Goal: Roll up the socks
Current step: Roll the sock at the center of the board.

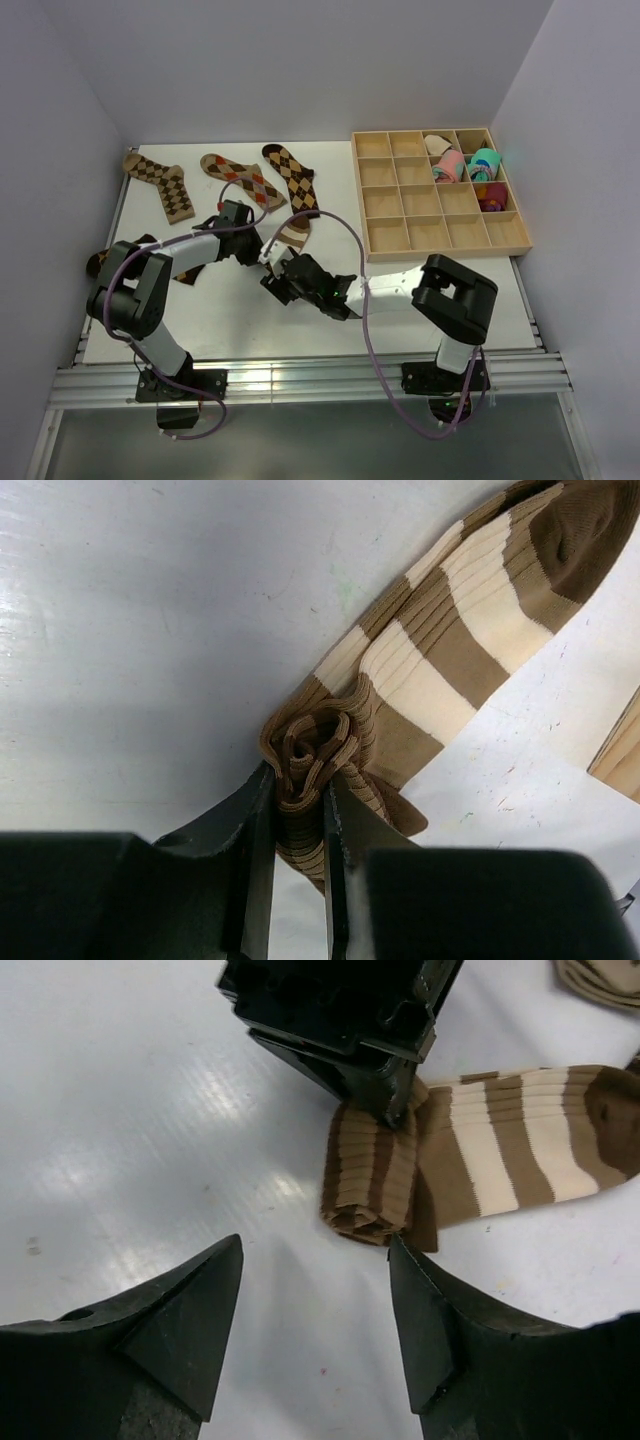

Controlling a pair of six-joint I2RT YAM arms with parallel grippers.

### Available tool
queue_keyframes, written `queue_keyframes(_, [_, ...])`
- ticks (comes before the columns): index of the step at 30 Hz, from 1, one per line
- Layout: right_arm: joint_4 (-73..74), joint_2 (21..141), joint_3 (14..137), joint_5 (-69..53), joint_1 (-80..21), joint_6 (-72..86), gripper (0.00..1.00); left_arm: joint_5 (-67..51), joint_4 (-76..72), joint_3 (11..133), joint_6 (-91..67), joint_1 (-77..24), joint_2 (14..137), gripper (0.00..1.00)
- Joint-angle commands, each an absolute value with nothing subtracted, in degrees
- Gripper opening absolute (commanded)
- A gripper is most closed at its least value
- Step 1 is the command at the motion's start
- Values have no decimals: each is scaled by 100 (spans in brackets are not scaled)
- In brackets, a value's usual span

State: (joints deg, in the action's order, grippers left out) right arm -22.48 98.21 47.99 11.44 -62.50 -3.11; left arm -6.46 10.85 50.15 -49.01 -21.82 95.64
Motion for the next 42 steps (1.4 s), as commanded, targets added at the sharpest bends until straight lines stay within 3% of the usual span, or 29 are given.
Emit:
queue_keyframes(1, [-2725,10168,5114,1793,-6319,-870,68,-360,1731,4983,-4456,-2127,9861,0])
queue_keyframes(19, [-3788,11487,5502,2672,-6609,-1942,59,-580,1775,5036,-4333,-2127,9976,0])
queue_keyframes(22, [-3762,11566,5511,2716,-6618,-1942,45,-598,1784,5071,-4298,-2127,9976,0])
queue_keyframes(25, [-3701,11514,5476,2593,-6627,-1759,19,-589,1793,5097,-4254,-2127,9984,0])
queue_keyframes(26, [-3526,11488,5484,2532,-6627,-1680,2,-598,1732,5089,-4254,-2127,9932,2])
queue_keyframes(27, [-3420,11453,5537,2349,-6627,-1574,0,-589,1679,5071,-4263,-2127,9879,6])
queue_keyframes(32, [-2164,11320,5976,1329,-6496,-397,0,-203,1494,5036,-4456,-2118,9379,30])
queue_keyframes(37, [-1688,11329,6205,415,-6197,755,0,148,1310,4843,-4833,-1917,8825,38])
queue_keyframes(42, [-1679,11355,6179,-745,-5697,1606,0,386,1047,4221,-5307,-1574,7982,63])
